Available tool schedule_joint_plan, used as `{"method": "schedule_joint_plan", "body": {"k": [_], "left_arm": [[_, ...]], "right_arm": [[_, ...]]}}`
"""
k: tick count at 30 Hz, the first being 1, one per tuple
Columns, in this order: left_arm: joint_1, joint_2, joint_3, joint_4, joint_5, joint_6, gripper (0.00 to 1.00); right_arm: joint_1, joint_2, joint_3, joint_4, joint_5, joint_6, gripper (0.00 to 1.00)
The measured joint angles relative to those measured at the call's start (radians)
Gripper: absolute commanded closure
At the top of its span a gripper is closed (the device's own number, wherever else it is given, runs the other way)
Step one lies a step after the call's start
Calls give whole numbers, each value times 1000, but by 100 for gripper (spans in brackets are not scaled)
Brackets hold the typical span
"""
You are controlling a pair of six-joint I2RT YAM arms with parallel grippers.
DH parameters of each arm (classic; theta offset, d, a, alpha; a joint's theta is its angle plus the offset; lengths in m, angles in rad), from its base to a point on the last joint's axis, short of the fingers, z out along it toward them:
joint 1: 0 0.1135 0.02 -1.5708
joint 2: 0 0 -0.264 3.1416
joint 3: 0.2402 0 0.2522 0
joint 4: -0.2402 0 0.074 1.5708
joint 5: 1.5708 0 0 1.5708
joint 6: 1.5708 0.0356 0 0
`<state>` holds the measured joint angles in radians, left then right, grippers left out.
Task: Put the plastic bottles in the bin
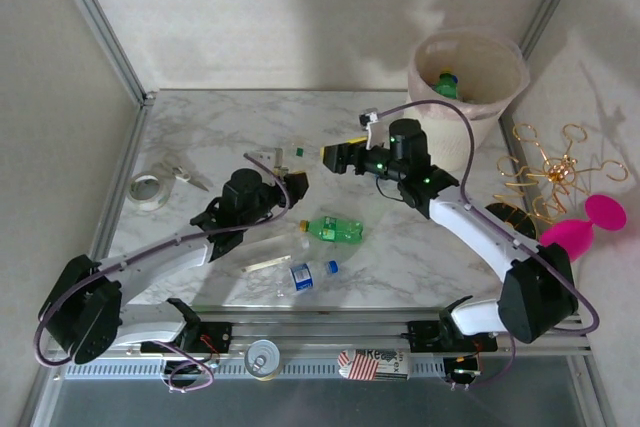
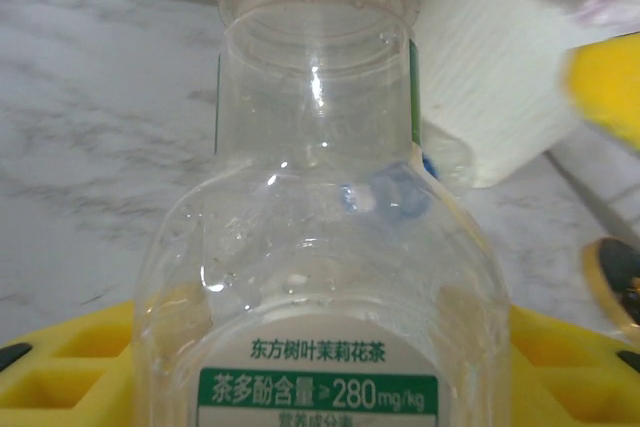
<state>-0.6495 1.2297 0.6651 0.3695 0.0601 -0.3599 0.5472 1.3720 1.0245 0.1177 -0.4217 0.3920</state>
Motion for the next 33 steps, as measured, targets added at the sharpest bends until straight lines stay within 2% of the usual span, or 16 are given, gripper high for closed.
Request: {"method": "schedule_joint_plan", "body": {"k": [7, 12, 23, 27, 29, 32, 33], "left_arm": [[-56, -34, -36, 56, 45, 28, 52], [-88, -34, -50, 61, 50, 40, 52], [-122, -34, -59, 61, 34, 71, 48], [-126, -34, -60, 64, 21, 76, 39], [-127, -34, -62, 66, 15, 78, 28], [-129, -39, -73, 72, -1, 81, 4], [-130, -43, -80, 74, -9, 79, 1]], "right_arm": [[37, 66, 0, 80, -84, 52, 18], [43, 88, 0, 144, -119, 103, 34], [52, 138, 2, 212, -159, 179, 57], [52, 142, 6, 214, -160, 197, 64], [52, 143, 8, 215, -164, 197, 66], [54, 145, 12, 209, -160, 193, 66], [54, 145, 16, 199, -151, 188, 66]]}}
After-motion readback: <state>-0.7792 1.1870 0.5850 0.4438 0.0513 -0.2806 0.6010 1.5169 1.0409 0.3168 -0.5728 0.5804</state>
